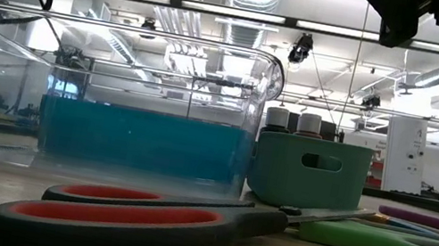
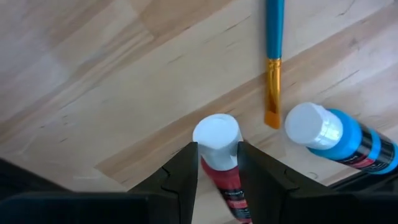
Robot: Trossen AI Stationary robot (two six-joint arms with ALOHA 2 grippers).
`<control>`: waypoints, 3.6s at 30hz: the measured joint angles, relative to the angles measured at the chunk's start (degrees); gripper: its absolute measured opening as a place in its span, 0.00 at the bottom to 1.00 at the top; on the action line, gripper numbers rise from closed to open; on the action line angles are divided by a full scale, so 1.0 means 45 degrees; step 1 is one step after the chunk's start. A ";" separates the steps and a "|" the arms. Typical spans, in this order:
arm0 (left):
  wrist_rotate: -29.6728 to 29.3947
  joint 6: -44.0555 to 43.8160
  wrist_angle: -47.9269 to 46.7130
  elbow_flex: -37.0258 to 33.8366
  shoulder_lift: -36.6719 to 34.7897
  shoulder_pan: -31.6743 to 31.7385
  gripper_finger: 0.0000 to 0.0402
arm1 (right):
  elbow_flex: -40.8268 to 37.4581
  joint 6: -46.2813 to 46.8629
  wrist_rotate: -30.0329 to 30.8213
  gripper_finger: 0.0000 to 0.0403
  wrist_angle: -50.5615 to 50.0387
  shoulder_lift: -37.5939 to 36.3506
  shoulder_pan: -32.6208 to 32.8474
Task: Pick & Place Paint Supplies
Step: Put the red paint bottle into the green bin
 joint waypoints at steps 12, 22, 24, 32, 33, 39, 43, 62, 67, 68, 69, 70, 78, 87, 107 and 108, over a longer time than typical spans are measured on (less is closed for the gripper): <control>0.0029 -0.0270 -0.0525 0.0000 -0.0304 0.0000 0.30 | 0.0000 0.0090 0.0018 0.77 0.0183 0.0000 0.0000; 0.0238 -0.2563 -0.2005 0.0000 -0.0872 0.0004 0.30 | 0.0000 0.0155 0.0008 0.77 0.0183 0.0000 0.0000; 0.0247 -0.2588 -0.1945 0.0000 -0.0872 0.0005 0.30 | 0.0000 0.0155 0.0003 0.77 0.0183 0.0000 0.0000; -0.0279 -0.1914 -0.1953 0.0000 -0.0872 0.0005 0.30 | 0.0000 0.0155 0.0003 0.77 0.0183 0.0000 0.0000; -0.0303 -0.1921 -0.1952 0.0000 -0.0872 0.0005 0.30 | 0.0000 0.0160 0.0003 0.77 0.0183 0.0000 0.0000; -0.0331 -0.2049 -0.1921 0.0000 -0.0872 -0.0024 0.30 | 0.0000 0.0194 0.0004 0.77 0.0185 0.0000 0.0000; -0.0311 -0.1711 -0.1505 0.0029 -0.0872 -0.0040 0.30 | 0.0000 0.0287 0.0008 0.77 0.0184 0.0000 0.0000; -0.0340 -0.0146 0.0339 0.0034 -0.0872 -0.0134 0.30 | 0.0000 0.0337 0.0019 0.77 0.0167 0.0000 0.0000; -0.0341 0.0191 0.0478 0.0034 -0.0872 -0.0271 0.30 | 0.0000 0.0335 0.0023 0.77 0.0152 0.0000 0.0000; -0.0345 0.0174 0.0448 0.0034 -0.0872 -0.0277 0.30 | 0.0000 0.0335 0.0023 0.77 0.0154 0.0000 0.0000; -0.0377 0.0137 0.0318 0.0034 -0.0872 -0.0277 0.30 | 0.0000 0.0335 0.0023 0.77 0.0154 0.0000 0.0000; -0.0509 -0.0006 0.0097 0.0034 -0.0872 -0.0277 0.30 | 0.0000 0.0335 0.0023 0.77 0.0154 0.0000 -0.0001; -0.1054 -0.0195 -0.0615 0.0024 -0.0872 -0.0291 0.30 | 0.0000 0.0384 0.0028 0.77 0.0100 0.0000 0.0000; -0.1050 -0.0312 -0.0666 0.0024 -0.0872 -0.0291 0.32 | 0.0000 0.0384 0.0028 0.77 0.0096 0.0000 0.0000; -0.0842 -0.1500 -0.0474 0.0024 -0.0872 -0.0280 0.89 | 0.0000 0.0393 0.0071 0.77 0.0100 0.0000 0.0000; -0.0803 -0.1677 -0.0345 0.0024 -0.0872 -0.0282 0.89 | 0.0000 0.0393 0.0071 0.77 0.0103 0.0000 0.0000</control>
